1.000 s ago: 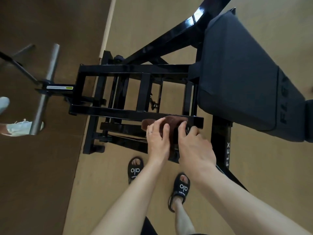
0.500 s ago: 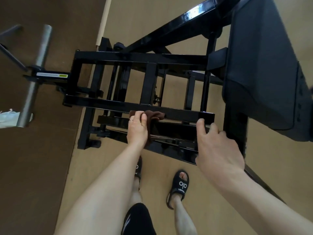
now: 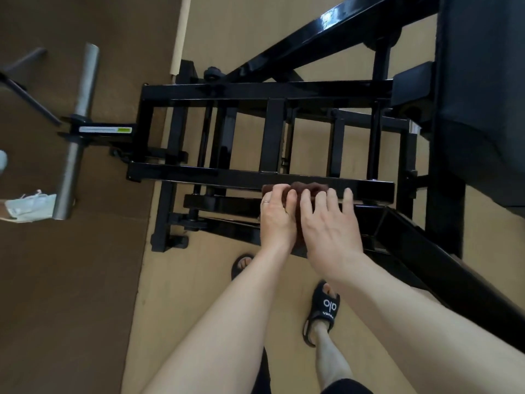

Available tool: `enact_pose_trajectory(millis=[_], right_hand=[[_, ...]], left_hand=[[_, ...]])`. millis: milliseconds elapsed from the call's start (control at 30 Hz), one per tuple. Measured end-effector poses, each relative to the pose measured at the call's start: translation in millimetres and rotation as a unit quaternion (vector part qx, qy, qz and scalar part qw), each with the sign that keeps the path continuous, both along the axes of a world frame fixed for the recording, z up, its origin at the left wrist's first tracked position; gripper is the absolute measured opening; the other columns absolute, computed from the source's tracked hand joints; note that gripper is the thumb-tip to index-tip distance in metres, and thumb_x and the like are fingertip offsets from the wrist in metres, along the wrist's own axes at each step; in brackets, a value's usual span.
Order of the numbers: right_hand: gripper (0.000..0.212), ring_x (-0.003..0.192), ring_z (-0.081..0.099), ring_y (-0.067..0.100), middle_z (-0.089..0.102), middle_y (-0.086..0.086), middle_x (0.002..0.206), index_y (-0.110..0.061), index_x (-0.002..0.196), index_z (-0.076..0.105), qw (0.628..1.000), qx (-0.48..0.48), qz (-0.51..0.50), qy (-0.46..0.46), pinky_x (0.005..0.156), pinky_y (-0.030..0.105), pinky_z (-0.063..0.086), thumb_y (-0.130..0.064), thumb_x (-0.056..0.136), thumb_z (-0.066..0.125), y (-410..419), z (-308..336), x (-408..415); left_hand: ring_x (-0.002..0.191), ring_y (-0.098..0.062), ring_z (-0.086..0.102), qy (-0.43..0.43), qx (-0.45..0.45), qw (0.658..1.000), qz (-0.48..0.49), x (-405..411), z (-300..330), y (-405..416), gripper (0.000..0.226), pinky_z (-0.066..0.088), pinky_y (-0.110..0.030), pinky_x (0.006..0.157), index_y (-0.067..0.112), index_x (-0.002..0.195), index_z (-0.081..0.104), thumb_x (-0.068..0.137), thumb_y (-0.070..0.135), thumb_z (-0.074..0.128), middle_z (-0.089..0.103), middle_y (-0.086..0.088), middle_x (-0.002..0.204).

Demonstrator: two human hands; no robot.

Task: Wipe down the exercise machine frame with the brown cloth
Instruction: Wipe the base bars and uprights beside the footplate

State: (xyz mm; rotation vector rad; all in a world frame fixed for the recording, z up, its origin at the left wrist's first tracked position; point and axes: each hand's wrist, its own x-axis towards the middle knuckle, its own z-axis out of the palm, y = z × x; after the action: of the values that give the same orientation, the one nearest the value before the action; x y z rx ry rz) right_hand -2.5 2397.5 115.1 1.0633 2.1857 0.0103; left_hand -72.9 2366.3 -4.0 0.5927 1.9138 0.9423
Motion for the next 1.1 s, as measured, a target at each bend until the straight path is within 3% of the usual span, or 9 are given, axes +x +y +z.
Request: enact_pose_trajectory(millis=[67,133,267,333,400,667,767,833,1100], right_hand=[[0.111,0.139,0.039,0.045,0.045,0.027,0.145,-0.006,0.16,0.009,1.0,0.015,0.002,-0.019,0.12,0.064,0.022,-0.048,0.083,0.077,1,-15,-6],[0.108,0.125,0.049,0.041,0.053,0.023,0.132,-0.007,0.159,0.014,0.999,0.027,-0.005,-0.02,0.115,0.061,0.03,-0.044,0.081,0.079,3,-27,-10],[0.059,0.101,0.053,0.031,0.055,0.013,0.11,-0.009,0.133,0.047,0.999,0.031,0.021,-0.003,0.095,0.044,0.042,-0.026,0.083,0.074,5,-43,-10],[0.04,0.092,0.05,0.027,0.053,0.01,0.103,-0.01,0.121,0.05,0.999,0.04,0.029,-0.003,0.087,0.039,0.041,-0.018,0.085,0.068,7,-47,-7],[0.034,0.088,0.045,0.026,0.051,0.009,0.1,-0.011,0.116,0.049,0.999,0.045,0.029,0.006,0.084,0.038,0.04,-0.016,0.086,0.065,7,-48,-7],[0.033,0.093,0.052,0.028,0.055,0.009,0.1,-0.014,0.111,0.05,0.994,0.099,0.028,0.023,0.087,0.038,0.042,-0.022,0.086,0.07,1,-49,-10],[0.033,0.095,0.054,0.028,0.056,0.009,0.1,-0.016,0.11,0.052,0.994,0.106,0.022,0.023,0.088,0.038,0.042,-0.023,0.084,0.072,-1,-53,-10],[0.035,0.097,0.055,0.029,0.058,0.009,0.101,-0.018,0.11,0.053,0.993,0.113,0.021,0.021,0.089,0.039,0.042,-0.024,0.082,0.073,-1,-53,-10],[0.047,0.107,0.055,0.029,0.059,0.006,0.109,-0.023,0.117,0.051,0.993,0.118,0.01,-0.012,0.098,0.041,0.039,-0.028,0.078,0.076,-3,-54,-12]], left_hand=[[0.111,-0.016,0.054,0.03,-0.006,0.999,-0.015,-16,-18,-3,0.022,0.044,-0.026,0.081,0.038,0.118,0.054,0.107,0.05,0.04,0.053,0.003,0.123],[0.11,-0.018,0.055,0.053,-0.022,0.998,-0.021,-40,-38,-7,0.023,0.046,-0.033,0.086,0.036,0.117,0.054,0.107,0.051,0.038,0.054,0.003,0.118],[0.11,-0.023,0.058,0.077,-0.076,0.994,-0.022,-83,-81,-12,0.027,0.049,-0.042,0.093,0.031,0.12,0.055,0.108,0.048,0.037,0.06,-0.002,0.117],[0.111,-0.022,0.057,0.075,-0.077,0.994,-0.013,-89,-93,-14,0.027,0.048,-0.042,0.094,0.03,0.12,0.055,0.108,0.047,0.038,0.06,-0.002,0.117],[0.111,-0.019,0.054,0.08,-0.072,0.994,0.005,-86,-93,-14,0.027,0.046,-0.039,0.095,0.027,0.122,0.056,0.109,0.043,0.039,0.059,-0.002,0.119],[0.115,-0.011,0.05,0.076,0.043,0.996,0.027,-27,-48,-24,0.027,0.036,-0.014,0.082,0.03,0.128,0.05,0.109,0.045,0.039,0.052,0.004,0.126],[0.123,-0.015,0.047,0.071,0.059,0.995,0.037,-26,-50,-26,0.034,0.043,-0.029,0.097,0.028,0.135,0.046,0.109,0.047,0.035,0.049,0.001,0.135],[0.122,-0.016,0.046,0.068,0.034,0.996,0.038,-32,-57,-24,0.035,0.044,-0.037,0.098,0.028,0.135,0.044,0.109,0.049,0.033,0.046,0.0,0.136],[0.119,-0.016,0.047,0.063,-0.022,0.993,0.099,-79,-117,-34,0.031,0.039,-0.034,0.089,0.031,0.131,0.043,0.109,0.048,0.031,0.043,0.0,0.141]])
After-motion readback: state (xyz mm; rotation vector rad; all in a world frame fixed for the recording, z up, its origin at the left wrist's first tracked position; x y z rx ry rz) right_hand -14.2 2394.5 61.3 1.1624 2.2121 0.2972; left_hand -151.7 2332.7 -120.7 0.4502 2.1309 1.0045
